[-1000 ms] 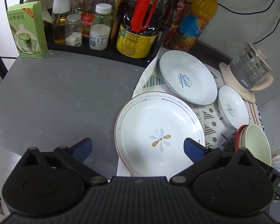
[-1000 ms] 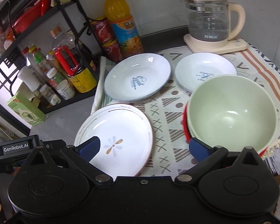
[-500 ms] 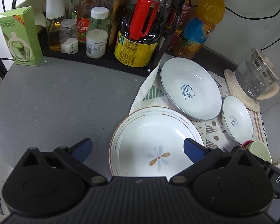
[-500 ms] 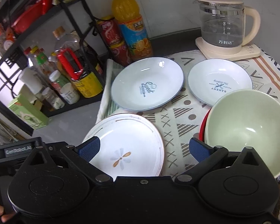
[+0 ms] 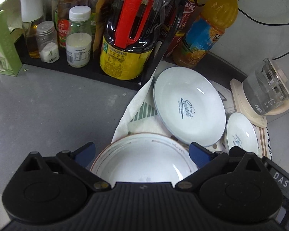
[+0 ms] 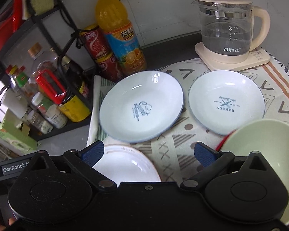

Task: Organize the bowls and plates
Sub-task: 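Move the left tool toward the flower-print plate while the right tool withdraws, then close both grippers on the rim of the white 'Sweet' plate, then carry the 'Sweet' plate with both grippers over the flower-print plate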

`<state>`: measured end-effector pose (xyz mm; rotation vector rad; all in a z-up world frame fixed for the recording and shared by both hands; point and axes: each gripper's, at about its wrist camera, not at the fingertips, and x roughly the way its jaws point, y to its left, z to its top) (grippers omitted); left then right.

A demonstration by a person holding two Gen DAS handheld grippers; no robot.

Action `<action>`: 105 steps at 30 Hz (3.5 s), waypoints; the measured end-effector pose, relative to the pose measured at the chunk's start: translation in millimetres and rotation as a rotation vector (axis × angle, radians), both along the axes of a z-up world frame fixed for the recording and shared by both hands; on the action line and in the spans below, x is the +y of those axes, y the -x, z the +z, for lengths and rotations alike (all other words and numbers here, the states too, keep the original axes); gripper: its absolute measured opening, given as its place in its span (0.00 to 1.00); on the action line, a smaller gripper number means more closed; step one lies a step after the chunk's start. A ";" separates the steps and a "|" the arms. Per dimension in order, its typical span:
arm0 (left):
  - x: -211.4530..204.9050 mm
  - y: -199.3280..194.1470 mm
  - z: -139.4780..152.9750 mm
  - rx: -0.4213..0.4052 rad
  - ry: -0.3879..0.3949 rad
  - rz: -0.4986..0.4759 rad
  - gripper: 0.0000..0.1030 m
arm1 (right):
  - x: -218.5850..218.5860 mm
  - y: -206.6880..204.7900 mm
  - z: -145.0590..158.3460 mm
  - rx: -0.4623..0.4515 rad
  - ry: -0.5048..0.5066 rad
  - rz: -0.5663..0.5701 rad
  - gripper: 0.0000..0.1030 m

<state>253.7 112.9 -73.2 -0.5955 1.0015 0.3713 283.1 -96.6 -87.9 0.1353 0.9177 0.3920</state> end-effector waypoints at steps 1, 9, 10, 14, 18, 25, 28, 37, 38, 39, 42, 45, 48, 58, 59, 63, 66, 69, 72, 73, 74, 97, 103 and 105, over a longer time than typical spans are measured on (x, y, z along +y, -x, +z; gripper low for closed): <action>0.7 -4.3 -1.1 -0.001 0.002 0.004 0.99 | 1.1 -4.9 -1.9 0.007 0.001 -0.009 0.97; 4.8 -37.8 -15.1 -0.013 0.025 0.013 0.97 | 13.5 -39.0 -19.5 0.061 0.011 -0.038 0.91; 4.9 -41.4 -17.2 -0.013 0.026 0.015 0.97 | 15.3 -43.1 -21.3 0.065 0.012 -0.039 0.89; 7.4 -57.9 -29.1 -0.013 0.046 0.022 0.91 | 21.6 -61.3 -32.1 0.102 0.005 -0.052 0.81; 8.4 -74.9 -43.7 0.006 0.062 0.026 0.78 | 25.1 -76.2 -46.5 0.155 0.003 -0.066 0.70; 8.7 -90.9 -68.9 0.038 0.108 0.041 0.47 | 32.8 -96.5 -68.4 0.231 0.018 -0.088 0.64; 9.0 -95.1 -76.6 0.042 0.134 0.050 0.36 | 34.2 -103.6 -77.3 0.261 0.011 -0.097 0.59; 10.0 -102.2 -93.8 0.049 0.163 0.064 0.17 | 26.5 -115.1 -98.6 0.309 -0.017 -0.158 0.35; 9.7 -103.1 -94.9 0.044 0.166 0.065 0.16 | 26.8 -115.4 -98.4 0.306 -0.014 -0.160 0.35; 9.4 -104.0 -95.7 0.039 0.163 0.065 0.15 | 26.9 -115.6 -98.7 0.302 -0.015 -0.165 0.35; 8.4 -105.5 -93.4 0.036 0.144 0.062 0.15 | 27.3 -115.1 -99.6 0.268 0.001 -0.171 0.28; 6.5 -101.9 -87.1 0.000 0.132 0.046 0.13 | 22.4 -117.1 -100.2 0.264 -0.012 -0.180 0.20; 6.0 -97.8 -77.6 -0.039 0.118 0.036 0.12 | 18.2 -114.6 -94.0 0.235 -0.041 -0.174 0.16; -0.4 -75.3 -61.5 -0.057 0.113 0.013 0.13 | 14.5 -93.2 -62.4 0.116 -0.054 -0.134 0.12; -1.5 -72.2 -60.2 -0.059 0.110 0.010 0.13 | 13.5 -90.0 -60.7 0.111 -0.053 -0.134 0.12; -6.6 -57.7 -55.5 -0.065 0.102 0.002 0.13 | 10.3 -75.9 -55.4 0.102 -0.048 -0.136 0.12; -8.3 -45.9 -51.3 -0.072 0.099 0.002 0.13 | 8.5 -64.8 -51.5 0.093 -0.044 -0.129 0.12; -10.4 -33.1 -46.6 -0.082 0.093 -0.001 0.13 | 7.3 -53.8 -46.9 0.083 -0.044 -0.123 0.12; -11.7 -18.1 -41.9 -0.092 0.088 0.002 0.13 | 5.9 -41.8 -42.3 0.069 -0.046 -0.117 0.12; -11.9 -13.9 -41.0 -0.094 0.087 0.003 0.13 | 5.2 -37.8 -41.1 0.065 -0.048 -0.115 0.12; -12.3 -9.1 -40.3 -0.096 0.086 0.006 0.13 | 4.4 -33.5 -40.2 0.062 -0.051 -0.113 0.12; -16.8 80.4 -29.9 -0.102 0.077 0.040 0.13 | 3.3 53.3 -37.1 0.026 -0.043 -0.016 0.13; -22.7 93.4 -32.1 -0.100 0.077 0.042 0.13 | -2.2 66.3 -36.7 0.023 -0.028 0.003 0.13; -25.1 97.1 -33.3 -0.097 0.080 0.044 0.13 | -4.0 69.7 -36.7 0.019 -0.022 0.011 0.13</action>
